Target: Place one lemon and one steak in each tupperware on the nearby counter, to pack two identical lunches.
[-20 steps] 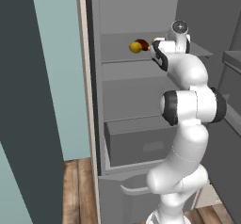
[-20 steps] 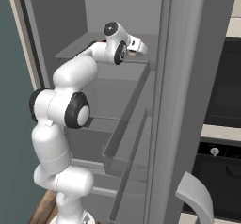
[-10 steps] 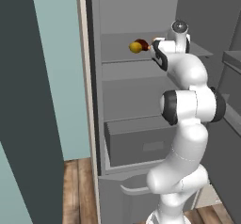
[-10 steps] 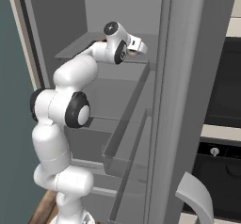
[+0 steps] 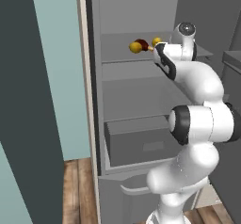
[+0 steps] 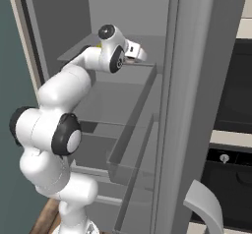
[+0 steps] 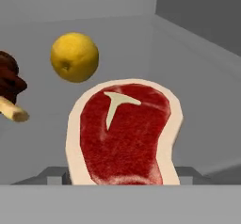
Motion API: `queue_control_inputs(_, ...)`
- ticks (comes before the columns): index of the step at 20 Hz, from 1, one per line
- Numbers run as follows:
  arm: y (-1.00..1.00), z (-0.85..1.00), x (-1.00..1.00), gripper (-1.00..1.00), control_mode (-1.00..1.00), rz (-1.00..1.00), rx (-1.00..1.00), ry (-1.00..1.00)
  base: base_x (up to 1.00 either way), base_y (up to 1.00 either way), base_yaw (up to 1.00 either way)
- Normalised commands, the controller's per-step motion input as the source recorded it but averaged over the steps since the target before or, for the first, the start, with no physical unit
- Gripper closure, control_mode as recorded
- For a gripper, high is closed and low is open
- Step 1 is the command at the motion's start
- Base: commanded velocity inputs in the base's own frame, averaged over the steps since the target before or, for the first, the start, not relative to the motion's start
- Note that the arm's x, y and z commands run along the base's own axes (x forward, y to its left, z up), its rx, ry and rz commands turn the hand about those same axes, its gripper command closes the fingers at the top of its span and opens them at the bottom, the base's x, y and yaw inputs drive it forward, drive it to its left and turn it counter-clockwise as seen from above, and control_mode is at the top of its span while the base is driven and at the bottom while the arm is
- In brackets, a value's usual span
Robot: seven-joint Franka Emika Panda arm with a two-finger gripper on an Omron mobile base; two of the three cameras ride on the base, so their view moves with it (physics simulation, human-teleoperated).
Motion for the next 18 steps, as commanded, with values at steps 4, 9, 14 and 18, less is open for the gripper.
queue_control_inputs(4, 0.51, 0.00, -1.00, 1.00, -1.00, 0.08, -0.02, -0.02, 0.00, 0.00, 0.00)
queue_control_inputs(9, 0.33, 0.04, -1.00, 1.00, -1.00, 0.11, -0.05, -0.10, 0.00, 0.00, 0.00)
queue_control_inputs(14, 0.05, 0.12, -0.99, 1.00, -1.00, 0.14, -0.03, -0.11, 0.00, 0.00, 0.00)
queue_control_inputs(18, 0.04, 0.00, -0.75, 1.00, -1.00, 0.20, 0.00, 0.00, 0.00, 0.00, 0.00)
